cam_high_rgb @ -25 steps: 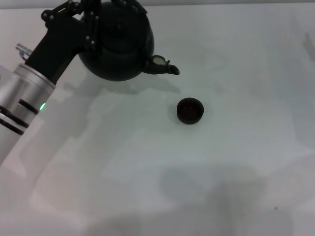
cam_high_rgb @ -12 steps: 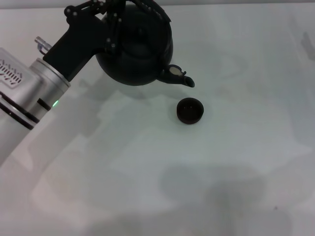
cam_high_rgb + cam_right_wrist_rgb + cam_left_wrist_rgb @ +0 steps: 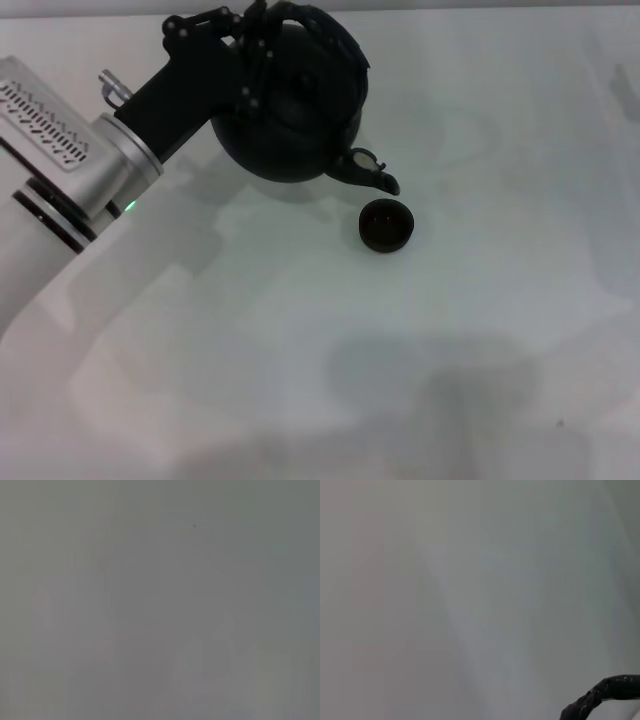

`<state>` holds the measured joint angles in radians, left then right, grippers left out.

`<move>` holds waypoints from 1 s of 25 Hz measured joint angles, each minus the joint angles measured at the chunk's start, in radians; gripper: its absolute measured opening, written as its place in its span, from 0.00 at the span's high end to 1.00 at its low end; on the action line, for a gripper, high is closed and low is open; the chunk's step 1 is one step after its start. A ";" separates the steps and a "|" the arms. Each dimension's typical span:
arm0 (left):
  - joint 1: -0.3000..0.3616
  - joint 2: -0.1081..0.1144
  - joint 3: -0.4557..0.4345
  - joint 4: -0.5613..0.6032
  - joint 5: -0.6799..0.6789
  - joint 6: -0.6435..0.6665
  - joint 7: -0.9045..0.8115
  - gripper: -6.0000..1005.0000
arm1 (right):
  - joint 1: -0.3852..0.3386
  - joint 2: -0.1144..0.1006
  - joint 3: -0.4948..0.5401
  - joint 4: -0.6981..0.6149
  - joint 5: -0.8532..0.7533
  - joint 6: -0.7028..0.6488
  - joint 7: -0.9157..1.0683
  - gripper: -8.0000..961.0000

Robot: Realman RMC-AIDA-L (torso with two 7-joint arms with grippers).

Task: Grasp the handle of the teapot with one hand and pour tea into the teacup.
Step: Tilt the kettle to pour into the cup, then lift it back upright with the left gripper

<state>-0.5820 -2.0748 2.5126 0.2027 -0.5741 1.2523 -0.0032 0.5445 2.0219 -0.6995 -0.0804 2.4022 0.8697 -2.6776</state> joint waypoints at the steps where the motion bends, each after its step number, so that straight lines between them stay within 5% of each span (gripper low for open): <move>1: -0.004 0.000 0.000 0.000 0.006 -0.003 0.000 0.87 | 0.000 0.000 0.000 0.000 0.000 0.000 0.000 0.12; 25: -0.018 -0.001 -0.004 -0.013 0.019 -0.073 0.060 0.87 | 0.005 0.003 0.000 0.001 0.000 0.002 0.029 0.12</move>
<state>-0.5999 -2.0755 2.5086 0.1894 -0.5553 1.1792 0.0563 0.5496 2.0249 -0.6995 -0.0797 2.4022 0.8719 -2.6489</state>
